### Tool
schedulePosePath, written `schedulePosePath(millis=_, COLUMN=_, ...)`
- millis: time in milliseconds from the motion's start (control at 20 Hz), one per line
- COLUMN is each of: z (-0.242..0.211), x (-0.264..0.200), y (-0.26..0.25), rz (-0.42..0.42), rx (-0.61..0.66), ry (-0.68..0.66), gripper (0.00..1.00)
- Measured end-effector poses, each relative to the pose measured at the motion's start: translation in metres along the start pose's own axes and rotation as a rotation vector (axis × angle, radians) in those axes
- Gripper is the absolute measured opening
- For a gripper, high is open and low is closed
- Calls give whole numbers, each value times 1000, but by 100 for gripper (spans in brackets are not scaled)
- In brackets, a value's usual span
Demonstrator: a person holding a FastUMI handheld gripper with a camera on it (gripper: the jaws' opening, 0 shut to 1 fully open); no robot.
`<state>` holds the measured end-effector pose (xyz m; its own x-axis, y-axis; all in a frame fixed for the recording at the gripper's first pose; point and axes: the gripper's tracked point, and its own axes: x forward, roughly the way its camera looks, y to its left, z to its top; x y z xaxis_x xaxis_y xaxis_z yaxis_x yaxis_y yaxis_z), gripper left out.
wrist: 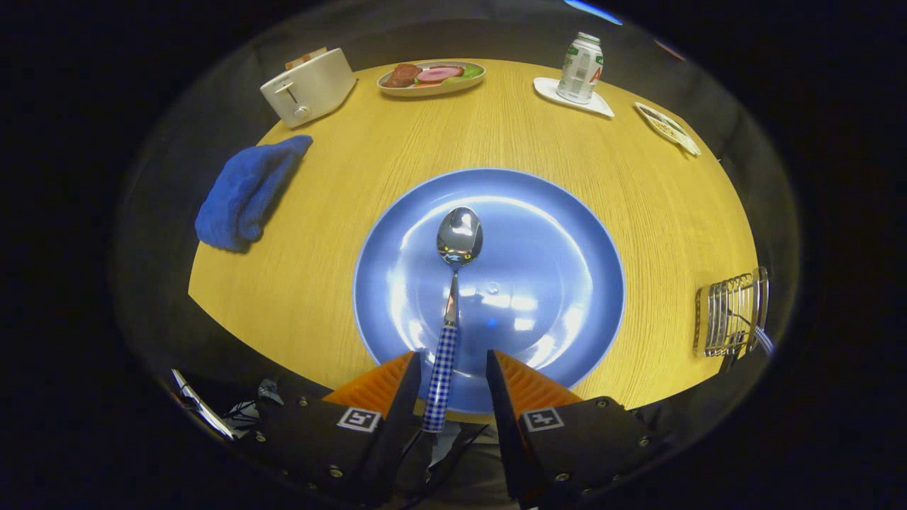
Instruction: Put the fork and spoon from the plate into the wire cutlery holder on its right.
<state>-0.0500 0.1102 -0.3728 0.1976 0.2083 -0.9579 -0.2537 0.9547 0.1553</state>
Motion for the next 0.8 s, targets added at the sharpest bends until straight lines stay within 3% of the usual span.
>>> schedulePosePath(millis=150, z=0, x=3, y=1, rz=13, rx=-26, ry=67, gripper=58)
schedulePosePath(millis=250, z=-11, x=18, y=-6, rz=29, rx=-33, ry=102, gripper=16)
schedulePosePath(millis=400, z=-16, x=22, y=-9, rz=48, rx=-70, ry=131, gripper=20)
schedulePosePath(millis=500, z=-8, x=11, y=-12, rz=47, rx=-99, ry=148, gripper=4)
schedulePosePath(millis=800, z=-9, x=-5, y=-37, rz=31, rx=-247, ry=187, gripper=4)
